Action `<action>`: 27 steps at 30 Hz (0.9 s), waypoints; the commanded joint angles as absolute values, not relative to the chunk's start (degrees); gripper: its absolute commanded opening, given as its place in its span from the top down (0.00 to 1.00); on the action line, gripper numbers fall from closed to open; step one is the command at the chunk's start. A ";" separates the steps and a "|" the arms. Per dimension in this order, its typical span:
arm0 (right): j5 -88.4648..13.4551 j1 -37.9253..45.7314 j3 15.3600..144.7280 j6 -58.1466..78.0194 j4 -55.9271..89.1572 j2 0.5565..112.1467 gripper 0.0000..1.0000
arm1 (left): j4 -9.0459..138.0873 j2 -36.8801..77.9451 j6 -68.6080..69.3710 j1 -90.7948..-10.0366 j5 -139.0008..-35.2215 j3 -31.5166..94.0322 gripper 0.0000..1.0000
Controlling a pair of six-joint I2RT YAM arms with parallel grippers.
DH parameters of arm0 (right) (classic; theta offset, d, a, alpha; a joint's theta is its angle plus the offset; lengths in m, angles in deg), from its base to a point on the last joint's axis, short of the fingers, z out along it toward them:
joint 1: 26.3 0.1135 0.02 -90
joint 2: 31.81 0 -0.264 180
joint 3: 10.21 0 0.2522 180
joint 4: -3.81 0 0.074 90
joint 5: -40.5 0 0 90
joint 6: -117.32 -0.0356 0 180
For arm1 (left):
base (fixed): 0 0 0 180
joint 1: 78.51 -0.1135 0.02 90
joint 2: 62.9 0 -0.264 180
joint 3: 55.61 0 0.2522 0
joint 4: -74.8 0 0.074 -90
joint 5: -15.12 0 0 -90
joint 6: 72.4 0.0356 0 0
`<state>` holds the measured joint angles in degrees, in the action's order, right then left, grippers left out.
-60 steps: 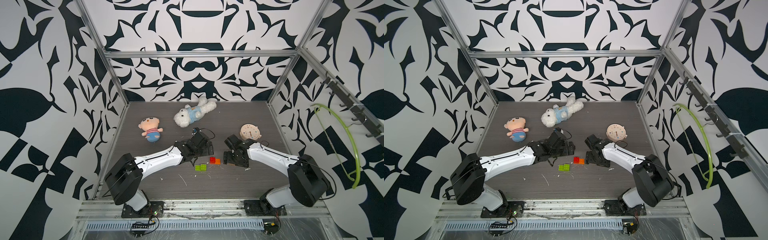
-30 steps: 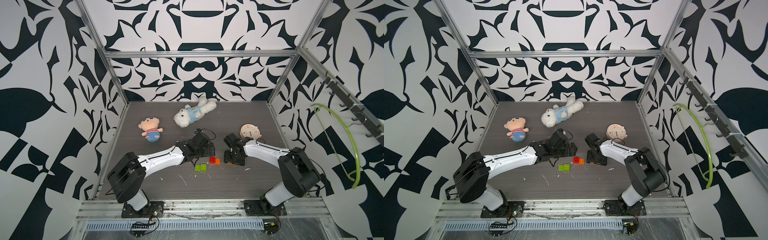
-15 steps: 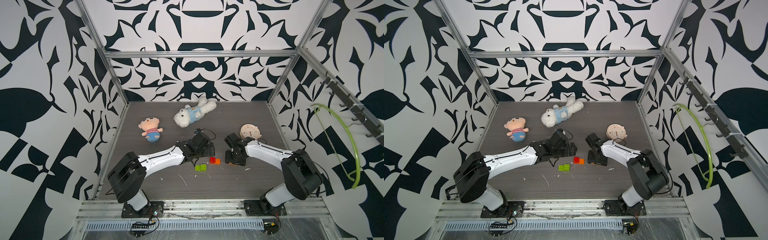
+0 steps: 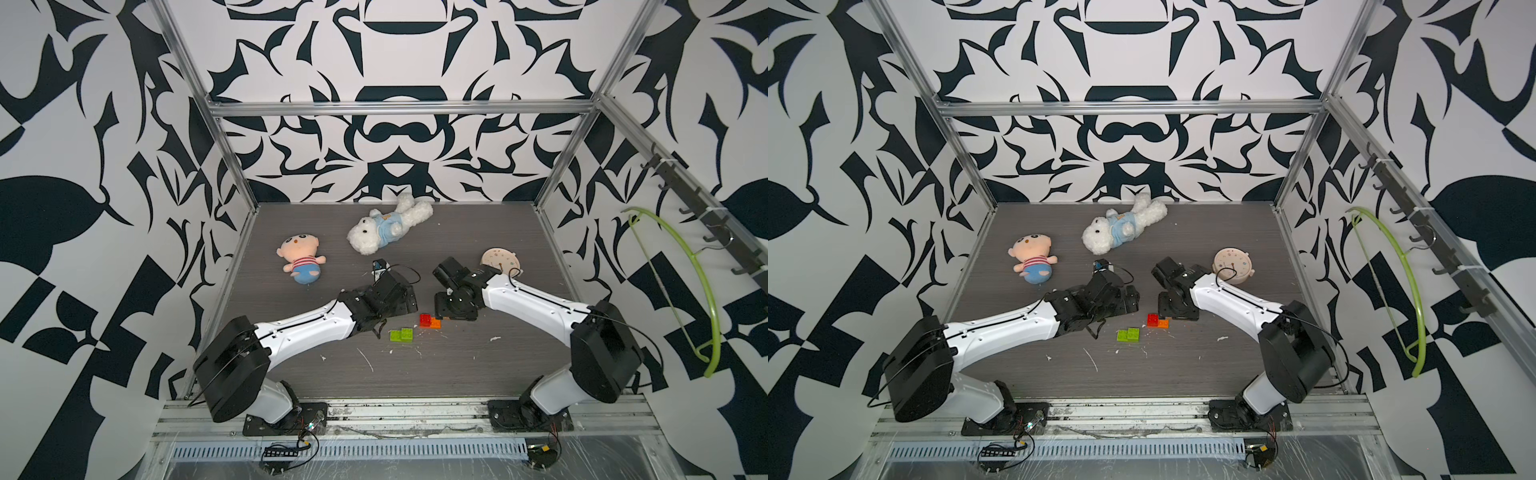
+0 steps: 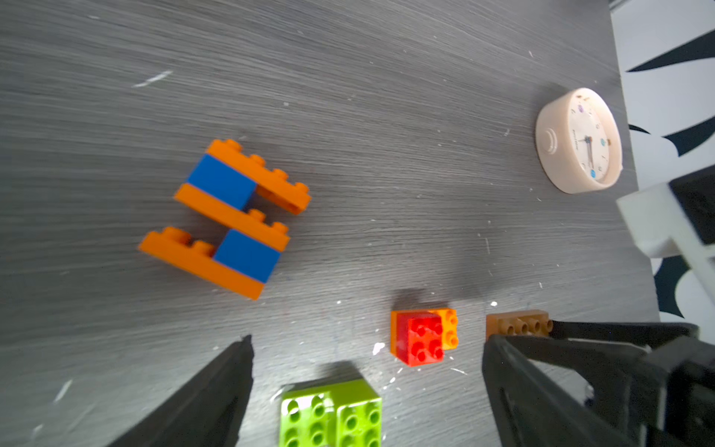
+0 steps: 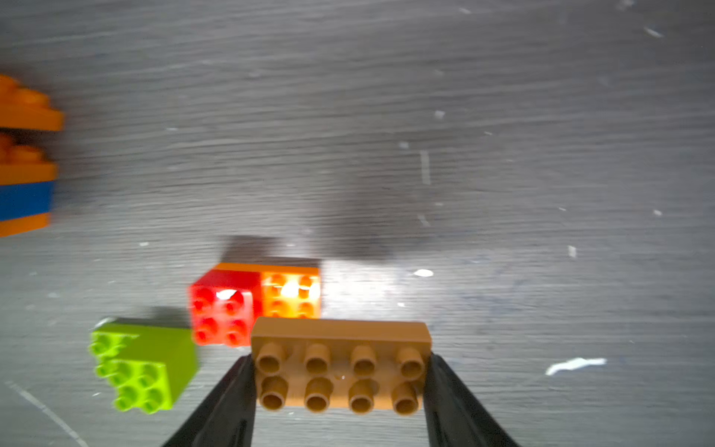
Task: Assemble the number 5 with lego
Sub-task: Assemble the lego brick with the lego brick.
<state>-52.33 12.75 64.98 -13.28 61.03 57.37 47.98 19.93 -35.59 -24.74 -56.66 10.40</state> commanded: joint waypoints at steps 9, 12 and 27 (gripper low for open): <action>-53.90 17.50 71.21 -15.65 62.40 62.58 0.40 | 46.45 13.18 -38.57 -24.84 -53.22 3.64 0.01; -54.22 18.17 71.40 -16.01 62.01 63.83 0.40 | 46.37 12.77 -38.57 -24.81 -53.26 3.34 0.01; -54.52 18.69 72.17 -16.89 61.50 66.60 0.40 | 46.54 13.61 -38.22 -24.81 -53.74 3.68 0.01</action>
<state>-53.36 18.43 70.23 -16.10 60.79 66.29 47.21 13.88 -38.36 -24.74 -54.09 3.63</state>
